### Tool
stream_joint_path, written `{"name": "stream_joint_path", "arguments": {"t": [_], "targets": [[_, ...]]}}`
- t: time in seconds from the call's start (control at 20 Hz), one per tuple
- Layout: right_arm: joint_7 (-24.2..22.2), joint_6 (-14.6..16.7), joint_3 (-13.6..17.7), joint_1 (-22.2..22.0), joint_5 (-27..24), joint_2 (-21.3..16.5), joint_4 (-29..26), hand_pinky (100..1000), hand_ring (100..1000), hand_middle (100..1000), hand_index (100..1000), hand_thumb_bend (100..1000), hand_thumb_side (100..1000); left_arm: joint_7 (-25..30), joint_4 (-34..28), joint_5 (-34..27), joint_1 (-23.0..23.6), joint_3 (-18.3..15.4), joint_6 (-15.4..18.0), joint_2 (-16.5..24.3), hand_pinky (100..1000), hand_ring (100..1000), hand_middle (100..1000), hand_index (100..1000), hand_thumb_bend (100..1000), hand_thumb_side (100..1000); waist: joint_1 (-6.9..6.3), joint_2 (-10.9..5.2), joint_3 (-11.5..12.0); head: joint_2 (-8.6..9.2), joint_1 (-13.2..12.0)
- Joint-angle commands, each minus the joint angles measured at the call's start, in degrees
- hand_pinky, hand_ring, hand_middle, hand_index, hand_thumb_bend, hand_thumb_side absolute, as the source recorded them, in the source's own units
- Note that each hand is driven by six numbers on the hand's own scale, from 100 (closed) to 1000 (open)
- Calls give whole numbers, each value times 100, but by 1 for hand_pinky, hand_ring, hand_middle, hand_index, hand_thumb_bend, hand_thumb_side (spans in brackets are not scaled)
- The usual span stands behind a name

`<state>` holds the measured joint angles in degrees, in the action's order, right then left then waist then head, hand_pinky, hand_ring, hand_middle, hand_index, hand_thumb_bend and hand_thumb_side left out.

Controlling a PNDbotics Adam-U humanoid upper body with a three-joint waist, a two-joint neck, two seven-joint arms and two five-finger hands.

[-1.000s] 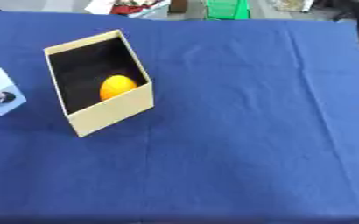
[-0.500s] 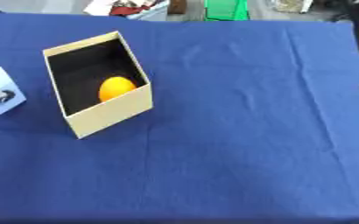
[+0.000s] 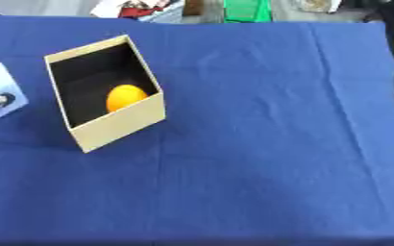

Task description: Pick up objects on the table and place them in the box.

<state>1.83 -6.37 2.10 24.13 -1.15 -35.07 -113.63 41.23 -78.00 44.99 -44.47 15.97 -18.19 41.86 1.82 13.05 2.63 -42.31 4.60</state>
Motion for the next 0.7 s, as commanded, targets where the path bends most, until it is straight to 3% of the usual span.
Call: {"name": "stream_joint_path", "arguments": {"t": [0.05,0.3,0.7], "targets": [[19,-24,76,33,43,-105,-96,976,1000,786,931,100,871,-26,-270,24,-201,-83,11,212,612,721,566,746,100,417,-31,-128,-1,-20,20],[24,-34,83,47,56,-117,-96,975,1000,784,929,100,870,-142,-624,137,-442,-89,27,112,594,711,555,737,100,453,-32,-131,-1,-46,79],[3,-18,63,112,56,-110,-96,974,1000,784,929,100,870,-379,-1149,12,-864,19,11,-395,559,693,538,727,100,497,-19,-99,-28,-52,193]]}}
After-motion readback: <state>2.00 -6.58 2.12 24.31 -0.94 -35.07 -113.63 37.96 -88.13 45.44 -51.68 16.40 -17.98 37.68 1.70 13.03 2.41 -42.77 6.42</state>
